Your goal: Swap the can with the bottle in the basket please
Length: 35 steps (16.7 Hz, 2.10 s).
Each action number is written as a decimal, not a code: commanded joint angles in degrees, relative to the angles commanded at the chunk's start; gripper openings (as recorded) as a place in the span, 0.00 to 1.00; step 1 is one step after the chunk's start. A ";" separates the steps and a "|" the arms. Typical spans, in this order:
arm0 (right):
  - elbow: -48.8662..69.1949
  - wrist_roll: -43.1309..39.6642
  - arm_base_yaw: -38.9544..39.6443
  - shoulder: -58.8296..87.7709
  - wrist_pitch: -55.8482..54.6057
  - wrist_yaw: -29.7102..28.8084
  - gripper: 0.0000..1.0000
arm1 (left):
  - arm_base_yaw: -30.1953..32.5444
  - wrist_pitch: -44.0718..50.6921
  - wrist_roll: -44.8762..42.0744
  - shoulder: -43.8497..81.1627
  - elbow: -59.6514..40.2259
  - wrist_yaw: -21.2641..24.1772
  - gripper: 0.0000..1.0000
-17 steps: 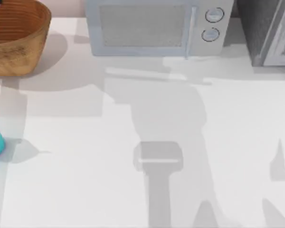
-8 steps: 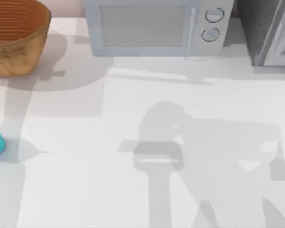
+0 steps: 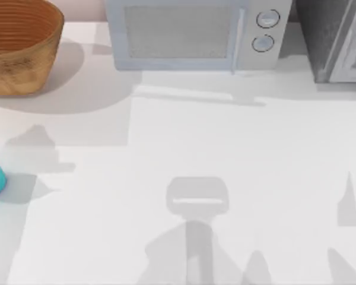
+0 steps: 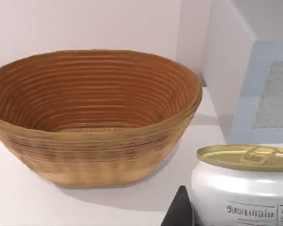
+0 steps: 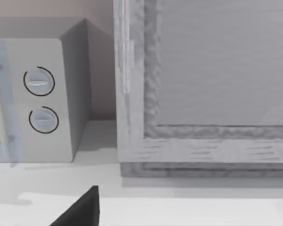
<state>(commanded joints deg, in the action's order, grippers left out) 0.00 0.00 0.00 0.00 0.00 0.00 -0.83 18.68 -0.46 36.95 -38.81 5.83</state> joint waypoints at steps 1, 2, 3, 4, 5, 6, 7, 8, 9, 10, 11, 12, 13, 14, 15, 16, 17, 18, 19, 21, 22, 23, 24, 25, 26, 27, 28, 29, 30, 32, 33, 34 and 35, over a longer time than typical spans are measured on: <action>0.00 0.00 0.00 0.00 0.00 0.00 1.00 | 0.14 -2.49 0.10 -5.00 5.22 -0.73 0.00; 0.00 0.00 0.00 0.00 0.00 0.00 1.00 | 0.25 -4.88 0.19 -9.80 10.25 -1.44 0.00; 0.00 0.00 0.00 0.00 0.00 0.00 1.00 | 0.35 -7.15 0.26 -14.33 15.01 -2.13 0.00; 0.00 0.00 0.00 0.00 0.00 0.00 1.00 | 0.44 -9.23 0.32 -18.47 19.36 -2.78 0.00; 0.00 0.00 0.00 0.00 0.00 0.00 1.00 | 0.52 -11.18 0.36 -22.33 23.41 -3.40 0.00; 0.00 0.00 0.00 0.00 0.00 0.00 1.00 | 0.59 -12.99 0.39 -25.89 27.14 -3.97 0.00; 0.00 0.00 0.00 0.00 0.00 0.00 1.00 | 0.65 -14.52 0.42 -28.87 30.27 -4.47 0.00; 0.00 0.00 0.00 0.00 0.00 0.00 1.00 | 0.70 -15.86 0.43 -31.49 33.03 -4.91 0.00; 0.00 0.00 0.00 0.00 0.00 0.00 1.00 | 0.75 -17.01 0.45 -33.72 35.39 -5.29 0.00; 0.00 0.00 0.00 0.00 0.00 0.00 1.00 | 0.78 -17.82 0.45 -35.29 37.06 -5.55 0.00; 0.00 0.00 0.00 0.00 0.00 0.00 1.00 | 0.81 -18.37 0.46 -36.34 38.17 -5.73 0.00; 0.00 0.00 0.00 0.00 0.00 0.00 1.00 | 0.83 -18.68 0.46 -36.94 38.81 -5.83 0.00; 0.00 0.00 0.00 0.00 0.00 0.00 1.00 | 0.83 -18.68 0.46 -36.94 38.81 -5.83 0.00; 0.00 0.00 0.00 0.00 0.00 0.00 1.00 | 0.83 -18.68 0.46 -36.94 38.81 -5.83 0.00; 0.00 0.00 0.00 0.00 0.00 0.00 1.00 | 0.83 -18.68 0.46 -36.94 38.81 -5.83 0.00; 0.00 0.00 0.00 0.00 0.00 0.00 1.00 | 0.83 -18.68 0.46 -36.94 38.81 -5.83 0.00; 0.00 0.00 0.00 0.00 0.00 0.00 1.00 | 0.80 -18.58 0.36 -36.70 38.81 -5.83 0.00; 0.00 0.00 0.00 0.00 0.00 0.00 1.00 | 0.80 -18.58 0.36 -36.70 38.81 -5.83 0.00; 0.00 0.00 0.00 0.00 0.00 0.00 1.00 | 0.82 -18.59 0.36 -36.63 38.78 -5.77 0.00; 0.00 0.00 0.00 0.00 0.00 0.00 1.00 | 1.49 -19.27 0.32 -34.34 37.71 -3.91 0.00; 0.00 0.00 0.00 0.00 0.00 0.00 1.00 | 2.10 -20.17 0.29 -32.30 36.52 -2.19 0.00; 0.00 0.00 0.00 0.00 0.00 0.00 1.00 | 2.74 -21.12 0.25 -30.12 35.27 -0.40 0.00; 0.00 0.00 0.00 0.00 0.00 0.00 1.00 | 3.46 -22.31 0.23 -27.36 33.78 1.65 0.00; 0.00 0.00 0.00 0.00 0.00 0.00 1.00 | 4.18 -23.52 0.20 -24.52 32.26 3.72 0.00; 0.00 0.00 0.00 0.00 0.00 0.00 1.00 | 4.89 -24.81 0.17 -21.49 30.68 5.81 0.00; 0.00 0.00 0.00 0.00 0.00 0.00 1.00 | 5.60 -26.14 0.15 -18.41 29.08 7.92 0.00; 0.00 0.00 0.00 0.00 0.00 0.00 1.00 | 6.30 -27.55 0.12 -15.22 27.42 10.03 0.00; 0.00 0.00 0.00 0.00 0.00 0.00 1.00 | 6.97 -28.94 0.09 -12.04 25.80 12.11 0.00; 0.00 0.00 0.00 0.00 0.00 0.00 1.00 | 7.63 -30.29 0.06 -8.86 24.25 14.11 0.00; 0.00 0.00 0.00 0.00 0.00 0.00 1.00 | 8.91 -32.84 -0.01 -2.70 21.31 17.96 0.00; 0.00 0.00 0.00 0.00 0.00 0.00 1.00 | 9.55 -34.11 -0.06 0.30 19.87 19.85 0.00; 0.00 0.00 0.00 0.00 0.00 0.00 1.00 | 10.19 -35.42 -0.10 3.27 18.41 21.74 0.00; 0.00 0.00 0.00 0.00 0.00 0.00 1.00 | 10.84 -36.76 -0.14 6.27 16.93 23.61 0.00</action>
<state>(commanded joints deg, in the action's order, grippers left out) 0.00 0.00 0.00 0.00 0.00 0.00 10.01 -18.08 -0.59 43.21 -21.88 29.44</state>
